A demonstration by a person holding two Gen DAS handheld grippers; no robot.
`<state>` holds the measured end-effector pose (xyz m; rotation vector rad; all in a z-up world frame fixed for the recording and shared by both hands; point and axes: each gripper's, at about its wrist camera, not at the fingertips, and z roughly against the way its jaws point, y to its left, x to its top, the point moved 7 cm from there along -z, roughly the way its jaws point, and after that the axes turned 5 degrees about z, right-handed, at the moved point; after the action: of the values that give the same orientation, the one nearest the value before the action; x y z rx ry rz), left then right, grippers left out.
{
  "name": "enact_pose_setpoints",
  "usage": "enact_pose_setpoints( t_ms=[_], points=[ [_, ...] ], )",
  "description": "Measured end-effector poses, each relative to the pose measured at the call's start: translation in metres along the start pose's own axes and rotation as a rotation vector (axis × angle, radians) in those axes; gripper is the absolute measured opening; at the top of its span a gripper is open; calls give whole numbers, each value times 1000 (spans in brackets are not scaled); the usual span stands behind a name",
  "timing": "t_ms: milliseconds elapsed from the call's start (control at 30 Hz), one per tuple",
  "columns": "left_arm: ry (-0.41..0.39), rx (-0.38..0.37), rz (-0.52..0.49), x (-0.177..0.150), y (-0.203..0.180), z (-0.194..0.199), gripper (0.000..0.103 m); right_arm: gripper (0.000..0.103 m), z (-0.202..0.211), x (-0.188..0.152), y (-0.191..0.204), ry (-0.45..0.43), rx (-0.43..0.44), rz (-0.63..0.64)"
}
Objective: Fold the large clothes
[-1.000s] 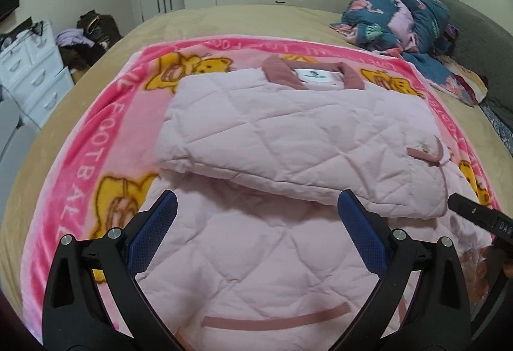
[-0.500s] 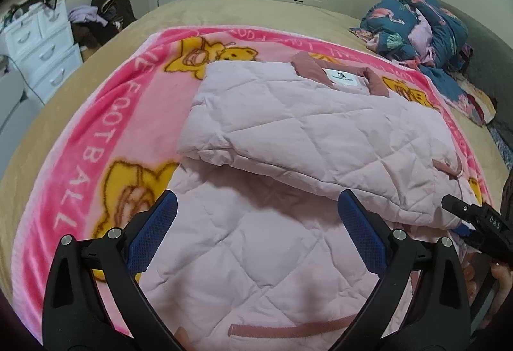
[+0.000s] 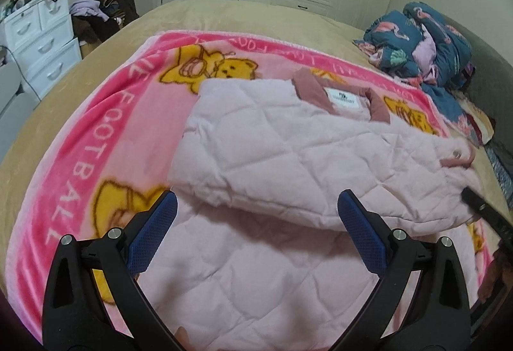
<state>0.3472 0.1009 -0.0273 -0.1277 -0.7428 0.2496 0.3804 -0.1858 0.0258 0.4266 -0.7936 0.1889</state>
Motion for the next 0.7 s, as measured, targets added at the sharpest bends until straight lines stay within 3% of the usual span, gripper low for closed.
enact_pose_setpoints(
  t_ms=[167,433,533,700],
  points=[
    [-21,-11,3,21,-13,-3,94,20,10,49,-8,-69,-77,163],
    [7,-13,-37,26,-31,-24,94,21,-25,29,-44,14,-162,155],
    [28,-21,-46,24,-37,-34,94,28,-33,14,-53,48,-180,114],
    [40,-23,-79,22,-47,-43,94,55,-32,-2,-66,84,-234,68]
  ],
)
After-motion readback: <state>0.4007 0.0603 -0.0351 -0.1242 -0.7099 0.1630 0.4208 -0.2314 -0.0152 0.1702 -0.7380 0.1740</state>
